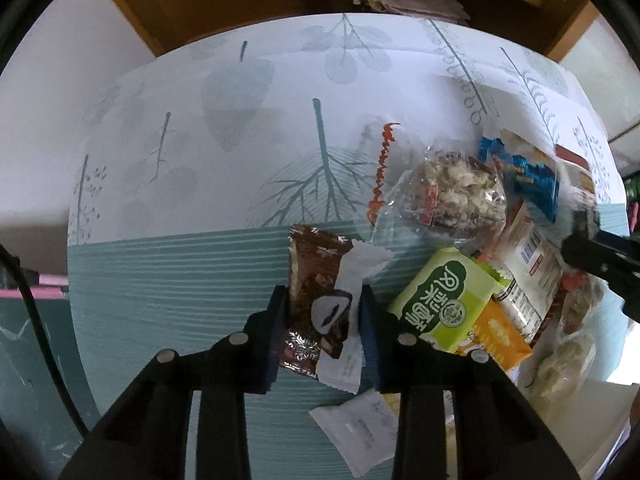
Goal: Organize snacks
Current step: 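Lower the chocolate bar and red-lidded snack pack into the white tray, open both tools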
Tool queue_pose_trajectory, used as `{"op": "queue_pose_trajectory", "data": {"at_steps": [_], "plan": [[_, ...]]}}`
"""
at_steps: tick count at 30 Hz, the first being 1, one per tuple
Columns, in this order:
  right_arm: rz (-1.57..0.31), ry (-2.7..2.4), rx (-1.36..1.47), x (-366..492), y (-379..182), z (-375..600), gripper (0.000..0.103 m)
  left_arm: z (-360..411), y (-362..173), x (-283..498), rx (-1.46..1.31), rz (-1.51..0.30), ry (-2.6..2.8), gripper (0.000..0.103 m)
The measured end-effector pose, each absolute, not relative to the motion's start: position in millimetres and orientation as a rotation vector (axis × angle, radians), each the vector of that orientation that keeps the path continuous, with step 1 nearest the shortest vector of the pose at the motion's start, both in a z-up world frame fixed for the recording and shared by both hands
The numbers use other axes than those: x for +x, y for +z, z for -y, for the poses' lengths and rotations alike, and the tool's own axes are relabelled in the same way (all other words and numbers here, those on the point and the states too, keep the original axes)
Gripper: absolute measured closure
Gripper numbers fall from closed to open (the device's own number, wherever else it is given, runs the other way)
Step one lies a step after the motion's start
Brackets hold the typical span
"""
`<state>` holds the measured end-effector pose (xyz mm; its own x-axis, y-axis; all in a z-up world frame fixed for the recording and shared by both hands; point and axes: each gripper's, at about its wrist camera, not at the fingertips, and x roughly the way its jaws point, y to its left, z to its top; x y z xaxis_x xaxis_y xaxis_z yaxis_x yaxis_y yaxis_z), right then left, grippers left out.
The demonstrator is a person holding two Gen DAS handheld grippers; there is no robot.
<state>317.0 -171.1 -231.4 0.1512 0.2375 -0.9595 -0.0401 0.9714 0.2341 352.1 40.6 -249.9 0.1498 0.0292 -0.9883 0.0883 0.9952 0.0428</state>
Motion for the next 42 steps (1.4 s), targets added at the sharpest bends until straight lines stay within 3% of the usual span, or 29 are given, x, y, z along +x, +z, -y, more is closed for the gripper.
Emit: {"op": "queue_pose_trajectory", "data": {"at_steps": [12, 21, 31, 42], "plan": [[-1.260, 0.251, 0.280, 265, -152, 193, 0.063, -26, -146, 291, 0.148, -1.247, -0.069, 0.072], [-1.142, 0.306, 0.262, 174, -87, 185, 0.063, -6, -67, 174, 0.178, -1.159, -0.186, 0.072], [-1.116, 0.316, 0.184, 67, -71, 169, 0.063, 6, -53, 88, 0.190, -1.158, -0.210, 0.072], [-1.197, 0.264, 0.165, 5, -95, 169, 0.062, 14, -83, 53, 0.220, -1.231, -0.231, 0.071]]}}
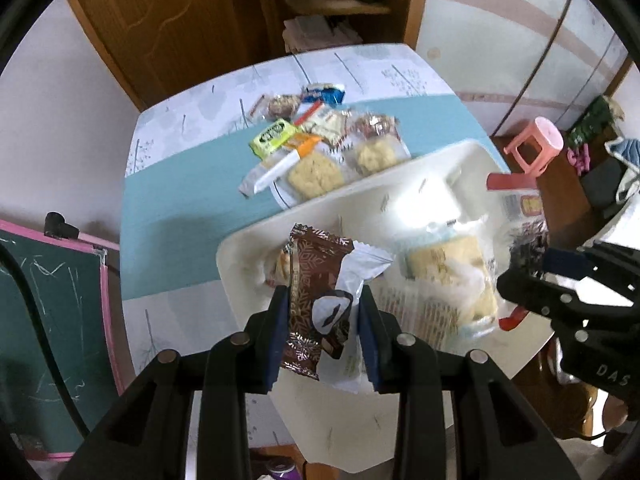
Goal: Organize snacks
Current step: 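Lower the chocolate bar and red-lidded snack pack into the white tray, open both tools, then withdraw both tools from the tray and move toward the snack plate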
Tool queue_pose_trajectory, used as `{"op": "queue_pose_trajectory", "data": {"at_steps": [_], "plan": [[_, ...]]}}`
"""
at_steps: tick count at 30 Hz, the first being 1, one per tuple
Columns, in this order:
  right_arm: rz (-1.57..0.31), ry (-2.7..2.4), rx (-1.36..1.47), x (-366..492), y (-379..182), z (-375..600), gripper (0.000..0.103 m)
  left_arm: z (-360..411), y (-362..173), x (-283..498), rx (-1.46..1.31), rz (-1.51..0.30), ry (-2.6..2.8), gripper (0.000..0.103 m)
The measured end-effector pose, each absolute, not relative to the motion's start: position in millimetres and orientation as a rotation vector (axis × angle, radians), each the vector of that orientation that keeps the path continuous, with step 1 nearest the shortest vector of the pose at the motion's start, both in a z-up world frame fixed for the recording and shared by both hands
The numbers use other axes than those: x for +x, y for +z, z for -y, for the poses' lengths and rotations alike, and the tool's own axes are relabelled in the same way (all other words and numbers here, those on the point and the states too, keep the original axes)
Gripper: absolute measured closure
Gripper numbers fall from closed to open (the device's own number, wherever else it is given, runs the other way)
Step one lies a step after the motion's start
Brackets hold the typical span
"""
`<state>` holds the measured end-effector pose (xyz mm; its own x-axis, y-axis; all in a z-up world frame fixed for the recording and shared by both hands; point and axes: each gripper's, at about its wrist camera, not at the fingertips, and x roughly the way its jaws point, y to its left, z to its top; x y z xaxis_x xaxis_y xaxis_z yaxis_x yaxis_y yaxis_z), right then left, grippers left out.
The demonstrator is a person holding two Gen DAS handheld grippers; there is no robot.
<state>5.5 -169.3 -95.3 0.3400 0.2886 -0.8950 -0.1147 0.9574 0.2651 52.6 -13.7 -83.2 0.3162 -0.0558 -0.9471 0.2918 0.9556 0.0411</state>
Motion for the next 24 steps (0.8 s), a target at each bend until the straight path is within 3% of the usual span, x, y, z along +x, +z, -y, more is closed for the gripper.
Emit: {"op": "queue_pose_trajectory", "data": {"at_steps": [8, 9, 10, 12, 17, 24], "plan": [[-1.224, 0.225, 0.166, -10, -100, 168, 0.060, 18, -98, 37, 0.231, -1.277, -0.246, 0.069], [-1.225, 0.223, 0.169, -12, -100, 168, 0.060, 17, -98, 37, 0.225, -1.281, -0.248, 0.062], [-1.227, 0.220, 0.170, -13, -100, 168, 0.059, 16, -98, 37, 0.214, -1.285, -0.246, 0.045], [-1.241, 0.202, 0.164, -14, -101, 169, 0.054, 13, -96, 35, 0.196, -1.280, -0.241, 0.026], [-1.236, 0.168, 0.160, -22, -101, 172, 0.037, 6, -90, 30, 0.139, -1.269, -0.243, 0.022], [-1.200, 0.152, 0.133, -30, -90, 173, 0.036, -2, -84, 27, 0.079, -1.262, -0.225, 0.022]]}}
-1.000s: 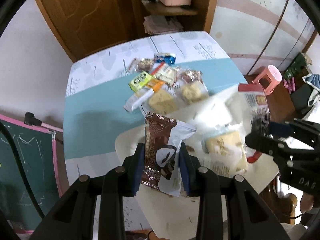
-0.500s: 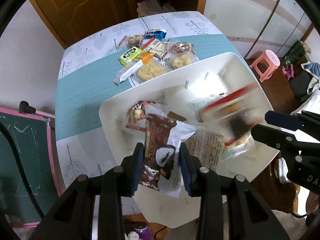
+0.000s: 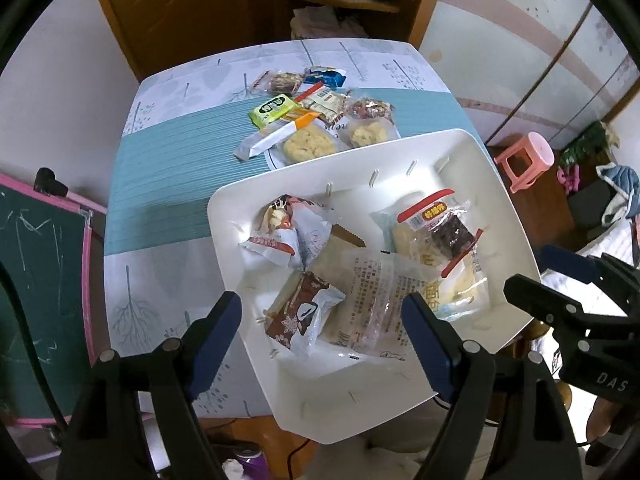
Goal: Organize snacks
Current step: 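Withdraw both tools from the tray and move toward the snack plate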
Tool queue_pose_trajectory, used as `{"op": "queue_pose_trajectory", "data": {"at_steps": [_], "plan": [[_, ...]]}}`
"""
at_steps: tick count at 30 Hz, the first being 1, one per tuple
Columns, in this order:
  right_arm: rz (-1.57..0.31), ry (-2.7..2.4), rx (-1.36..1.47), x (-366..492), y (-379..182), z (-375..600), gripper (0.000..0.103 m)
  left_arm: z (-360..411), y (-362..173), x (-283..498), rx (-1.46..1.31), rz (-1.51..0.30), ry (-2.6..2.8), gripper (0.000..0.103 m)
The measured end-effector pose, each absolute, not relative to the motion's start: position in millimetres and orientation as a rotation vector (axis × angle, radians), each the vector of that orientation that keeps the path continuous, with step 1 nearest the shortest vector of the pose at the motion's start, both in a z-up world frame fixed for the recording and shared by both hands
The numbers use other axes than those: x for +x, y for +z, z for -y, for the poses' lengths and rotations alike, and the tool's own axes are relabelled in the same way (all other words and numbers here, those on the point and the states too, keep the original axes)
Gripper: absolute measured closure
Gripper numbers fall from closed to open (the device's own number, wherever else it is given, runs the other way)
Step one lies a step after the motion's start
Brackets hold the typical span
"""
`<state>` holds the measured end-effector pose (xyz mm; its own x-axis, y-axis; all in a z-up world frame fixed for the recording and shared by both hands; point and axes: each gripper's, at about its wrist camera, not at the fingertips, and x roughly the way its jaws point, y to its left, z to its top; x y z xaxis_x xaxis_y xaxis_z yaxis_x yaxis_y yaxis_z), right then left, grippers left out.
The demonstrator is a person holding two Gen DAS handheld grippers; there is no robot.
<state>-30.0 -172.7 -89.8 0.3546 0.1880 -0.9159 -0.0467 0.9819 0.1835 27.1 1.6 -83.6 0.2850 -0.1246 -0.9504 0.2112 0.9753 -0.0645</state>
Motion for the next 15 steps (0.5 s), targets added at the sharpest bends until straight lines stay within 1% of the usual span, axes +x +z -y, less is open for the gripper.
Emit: {"op": "queue_pose_trajectory", "data": {"at_steps": [15], "plan": [[-1.183, 0.138, 0.106, -35.9, -82.4, 174.2, 0.036, -3.1, -77.2, 24.4, 0.064, -1.241, -0.206, 0.022]]}}
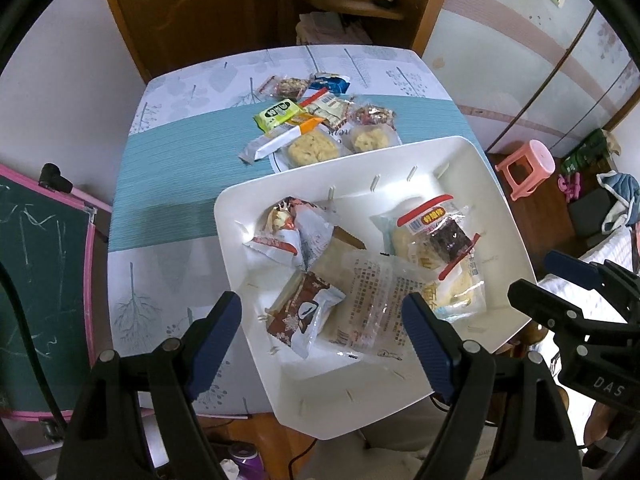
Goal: Organize snacks
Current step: 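Withdraw both tools from the tray and move toward the snack plate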
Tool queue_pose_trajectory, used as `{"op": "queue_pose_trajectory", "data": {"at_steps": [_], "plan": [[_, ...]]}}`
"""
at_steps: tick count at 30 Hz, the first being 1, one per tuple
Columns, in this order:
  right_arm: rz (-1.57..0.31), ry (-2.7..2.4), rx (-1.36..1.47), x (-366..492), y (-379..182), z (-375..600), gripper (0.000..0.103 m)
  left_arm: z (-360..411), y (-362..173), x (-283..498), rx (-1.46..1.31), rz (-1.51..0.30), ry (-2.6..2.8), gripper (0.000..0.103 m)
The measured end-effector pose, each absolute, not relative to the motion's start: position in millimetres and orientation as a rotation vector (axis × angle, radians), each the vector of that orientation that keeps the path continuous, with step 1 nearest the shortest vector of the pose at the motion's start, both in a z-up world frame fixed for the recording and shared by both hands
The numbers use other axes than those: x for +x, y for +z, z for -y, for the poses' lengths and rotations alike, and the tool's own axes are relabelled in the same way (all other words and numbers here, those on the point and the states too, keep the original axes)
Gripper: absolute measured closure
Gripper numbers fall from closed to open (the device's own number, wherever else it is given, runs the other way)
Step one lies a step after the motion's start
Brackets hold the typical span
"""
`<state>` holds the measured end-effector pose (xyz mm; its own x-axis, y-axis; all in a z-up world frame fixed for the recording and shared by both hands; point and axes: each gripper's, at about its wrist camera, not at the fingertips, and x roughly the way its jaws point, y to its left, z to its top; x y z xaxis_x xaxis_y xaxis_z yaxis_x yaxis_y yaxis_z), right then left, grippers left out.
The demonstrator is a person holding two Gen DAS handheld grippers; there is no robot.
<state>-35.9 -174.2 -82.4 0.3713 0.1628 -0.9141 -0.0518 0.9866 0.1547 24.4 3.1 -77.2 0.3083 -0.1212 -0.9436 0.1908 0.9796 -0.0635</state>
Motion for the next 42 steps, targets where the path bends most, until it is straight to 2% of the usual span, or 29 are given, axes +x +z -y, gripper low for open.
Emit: {"op": "queue_pose_trajectory", "data": {"at_steps": [13, 25, 30, 42], "plan": [[-1.128, 0.154, 0.090, -18, -61, 175, 0.036, -13, -40, 41, 0.030, -1.126, -0.160, 0.022], [-1.032, 0.191, 0.146, 38, -19, 187, 0.036, -21, -11, 85, -0.003, -1.045, -0.096, 0.022], [-1.000, 0.207, 0.165, 66, -8, 192, 0.032, -24, -8, 114, -0.012, -1.038, -0.083, 0.022], [-0.923, 0.176, 0.077, 139, -21, 207, 0.032, -13, -34, 192, -0.006, -1.074, -0.105, 0.022]]}}
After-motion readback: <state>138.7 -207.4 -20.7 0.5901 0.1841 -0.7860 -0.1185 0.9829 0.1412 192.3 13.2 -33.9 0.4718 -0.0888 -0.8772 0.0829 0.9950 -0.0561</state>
